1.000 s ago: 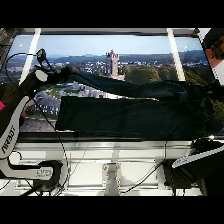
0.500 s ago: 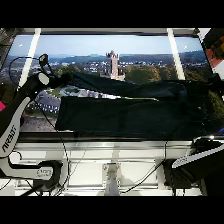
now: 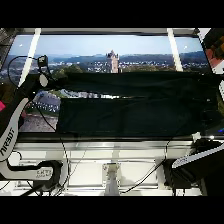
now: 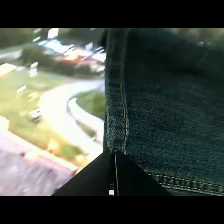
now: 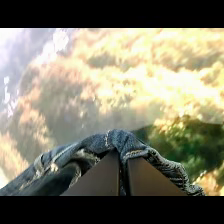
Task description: Fold the clothes and pants, and hang the long-sleeved shirts on hangers.
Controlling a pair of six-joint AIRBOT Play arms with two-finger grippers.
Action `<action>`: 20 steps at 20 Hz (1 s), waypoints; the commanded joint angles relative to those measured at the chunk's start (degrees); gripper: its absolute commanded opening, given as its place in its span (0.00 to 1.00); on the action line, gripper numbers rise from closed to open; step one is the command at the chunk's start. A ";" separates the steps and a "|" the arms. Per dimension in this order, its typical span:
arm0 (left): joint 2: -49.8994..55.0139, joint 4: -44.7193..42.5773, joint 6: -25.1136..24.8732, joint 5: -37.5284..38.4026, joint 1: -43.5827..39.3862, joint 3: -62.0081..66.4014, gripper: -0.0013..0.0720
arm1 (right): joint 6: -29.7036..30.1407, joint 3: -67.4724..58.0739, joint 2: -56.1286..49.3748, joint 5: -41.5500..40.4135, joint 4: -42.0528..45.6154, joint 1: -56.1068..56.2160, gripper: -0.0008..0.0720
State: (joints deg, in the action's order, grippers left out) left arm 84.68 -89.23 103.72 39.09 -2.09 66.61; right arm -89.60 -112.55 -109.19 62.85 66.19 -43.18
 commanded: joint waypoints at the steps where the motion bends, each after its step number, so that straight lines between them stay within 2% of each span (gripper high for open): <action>1: 0.24 -3.78 1.99 2.16 -0.09 -0.39 0.04 | -3.39 -0.48 -0.11 -2.51 1.60 0.13 0.07; 7: 0.61 -3.78 2.16 2.14 -0.70 -3.74 0.04 | -4.33 -0.48 -0.17 -5.31 1.95 0.39 0.08; 8: 0.63 -3.78 2.91 2.14 -0.68 -4.17 0.04 | -4.33 -0.48 -0.17 -6.38 1.86 0.42 0.21; 9: 0.63 -3.76 3.54 2.12 -0.68 -4.33 0.04 | -4.31 -0.50 -0.17 -7.56 1.79 0.50 0.60; 10: 0.63 -3.78 3.69 1.99 -0.66 -4.33 0.04 | -4.26 -0.52 -0.17 -8.31 1.81 0.61 0.72; 14: 0.61 -3.74 4.11 -2.19 -0.68 -4.33 0.07 | -4.22 -0.68 -0.15 -7.72 2.03 0.59 0.72; 15: 0.57 -3.50 4.11 -3.82 -0.68 -4.31 0.14 | -4.00 -0.74 -0.15 -7.10 2.05 0.59 0.72; 16: 0.42 -3.32 4.13 -5.40 -0.68 -4.26 0.35 | -3.43 -1.16 -0.15 -5.60 2.40 0.52 0.72; 17: 0.07 -3.15 4.44 -6.29 -0.55 -4.24 0.50 | -2.54 -1.88 -0.13 -3.96 3.15 0.39 0.72; 20: -2.27 -3.13 4.52 -5.66 -0.02 -4.26 0.51 | -0.15 -4.68 0.04 3.56 3.45 -0.59 0.72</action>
State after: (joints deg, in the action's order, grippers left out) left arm 83.94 -92.68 108.01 34.50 -2.46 62.37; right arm -91.85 -115.31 -109.30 60.05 69.08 -43.16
